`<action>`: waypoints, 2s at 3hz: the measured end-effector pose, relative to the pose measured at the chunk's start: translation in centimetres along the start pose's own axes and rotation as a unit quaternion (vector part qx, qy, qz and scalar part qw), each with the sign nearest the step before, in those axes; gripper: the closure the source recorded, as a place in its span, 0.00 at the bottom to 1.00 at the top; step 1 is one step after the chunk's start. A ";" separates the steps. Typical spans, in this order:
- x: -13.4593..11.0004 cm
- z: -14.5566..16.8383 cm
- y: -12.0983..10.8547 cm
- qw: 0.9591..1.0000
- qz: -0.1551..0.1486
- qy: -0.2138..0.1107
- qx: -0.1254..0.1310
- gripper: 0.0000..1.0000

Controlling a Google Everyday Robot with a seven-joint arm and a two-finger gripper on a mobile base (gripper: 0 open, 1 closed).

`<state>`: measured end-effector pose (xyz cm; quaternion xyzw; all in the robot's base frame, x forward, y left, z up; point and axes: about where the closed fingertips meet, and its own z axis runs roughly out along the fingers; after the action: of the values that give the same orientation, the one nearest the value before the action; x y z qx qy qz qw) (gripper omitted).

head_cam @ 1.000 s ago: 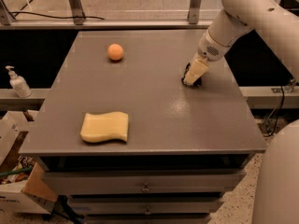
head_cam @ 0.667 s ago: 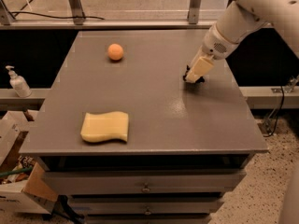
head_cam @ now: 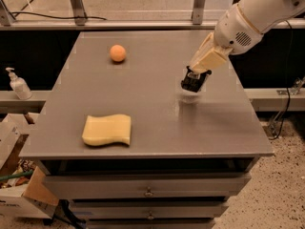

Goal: Move rxbar chocolate near sponge

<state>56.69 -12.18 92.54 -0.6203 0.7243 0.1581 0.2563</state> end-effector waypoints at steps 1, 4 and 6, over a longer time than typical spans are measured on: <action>-2.3 -1.3 3.8 0.998 -0.035 -0.032 -0.028 1.00; -7.4 -1.9 10.5 0.986 -0.099 -0.101 -0.085 1.00; -6.2 -0.2 10.4 0.984 -0.110 -0.115 -0.075 1.00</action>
Offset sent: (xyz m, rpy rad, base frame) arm -0.1159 0.0594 0.0583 0.1997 -0.0012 0.3052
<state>47.14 -5.33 95.31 -0.6913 0.6033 0.2532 0.3067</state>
